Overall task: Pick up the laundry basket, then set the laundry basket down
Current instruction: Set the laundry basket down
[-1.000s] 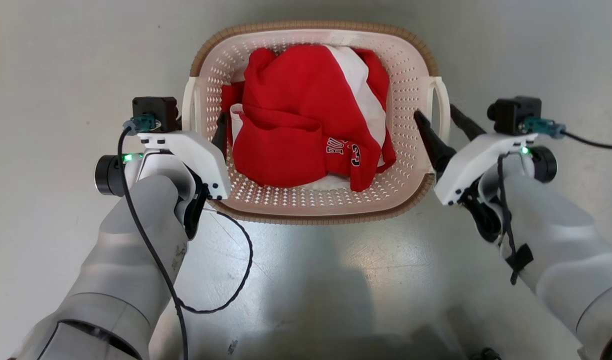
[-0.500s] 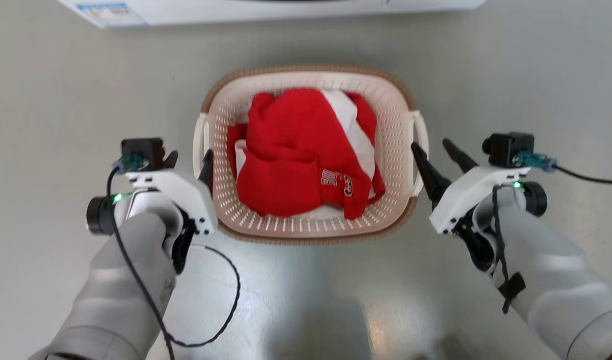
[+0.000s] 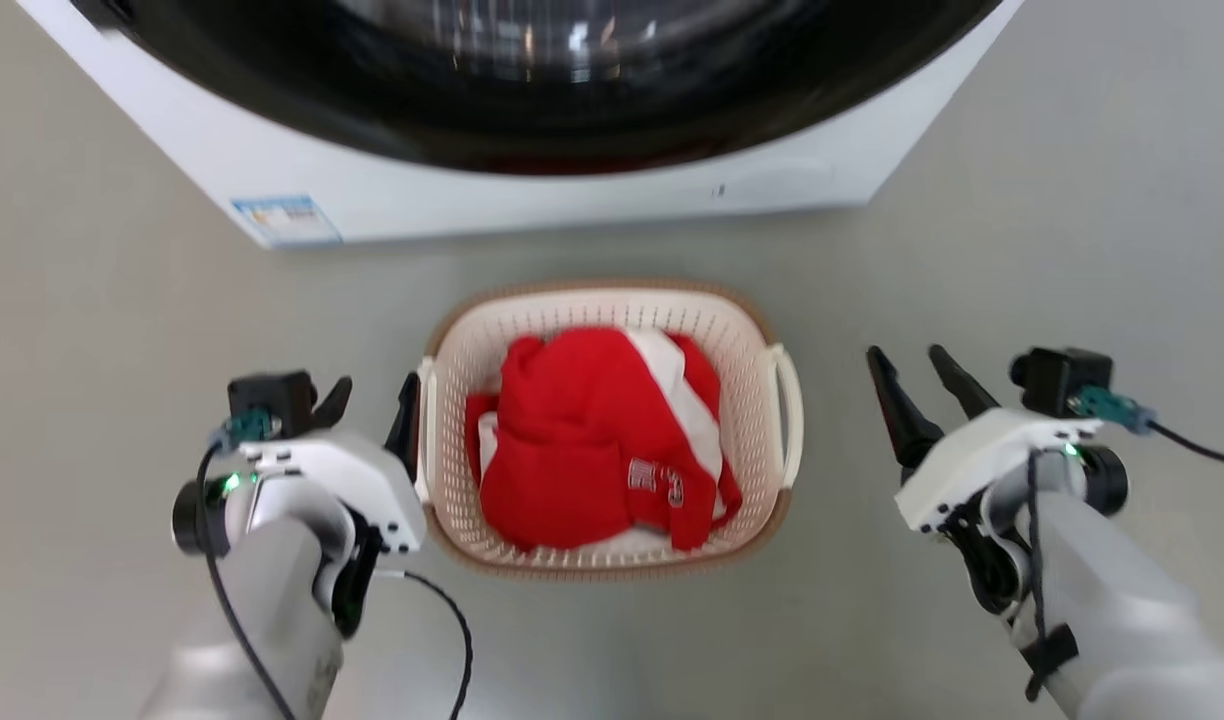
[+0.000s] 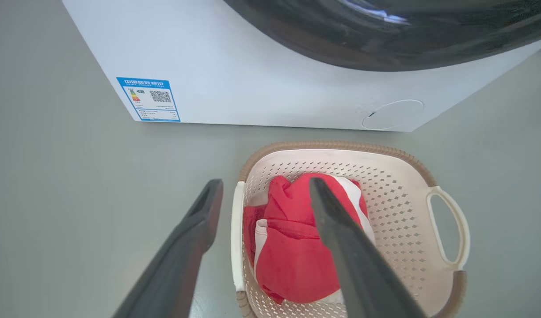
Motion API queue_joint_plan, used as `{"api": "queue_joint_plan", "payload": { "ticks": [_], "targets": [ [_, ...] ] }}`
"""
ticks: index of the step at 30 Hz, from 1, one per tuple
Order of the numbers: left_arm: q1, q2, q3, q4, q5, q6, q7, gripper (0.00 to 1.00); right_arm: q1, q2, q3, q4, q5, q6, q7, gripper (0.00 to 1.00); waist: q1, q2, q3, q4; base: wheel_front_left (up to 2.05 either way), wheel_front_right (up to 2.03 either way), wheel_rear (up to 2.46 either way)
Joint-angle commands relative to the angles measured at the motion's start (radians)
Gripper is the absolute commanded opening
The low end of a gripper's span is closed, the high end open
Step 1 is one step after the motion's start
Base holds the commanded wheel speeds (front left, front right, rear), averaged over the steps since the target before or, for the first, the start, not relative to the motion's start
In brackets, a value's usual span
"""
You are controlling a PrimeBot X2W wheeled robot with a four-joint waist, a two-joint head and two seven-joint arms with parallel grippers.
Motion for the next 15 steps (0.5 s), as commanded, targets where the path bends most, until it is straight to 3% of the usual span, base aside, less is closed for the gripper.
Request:
{"api": "queue_joint_plan", "payload": {
  "ticks": [1,7,15],
  "targets": [
    [0.020,0.033,0.031,-0.021,0.010,-0.004,-0.009,1.00,0.048,-0.001,0.001,-0.021,-0.013,0.007,-0.007,1.00,0.0000,-0.0001,-0.063,-0.008,0.00,0.00,0.00],
    [0.142,0.027,0.131,-0.164,0.097,-0.015,-0.009,1.00,0.147,0.013,-0.182,-0.133,-0.184,0.007,-0.007,1.00,0.0000,-0.0001,-0.166,-0.012,0.00,0.00,0.00],
    [0.247,-0.003,0.230,-0.301,0.171,-0.032,-0.009,1.00,0.235,0.036,-0.300,-0.249,-0.307,0.007,-0.007,1.00,0.0000,-0.0001,-0.255,-0.010,0.00,0.00,0.00]
  ]
}}
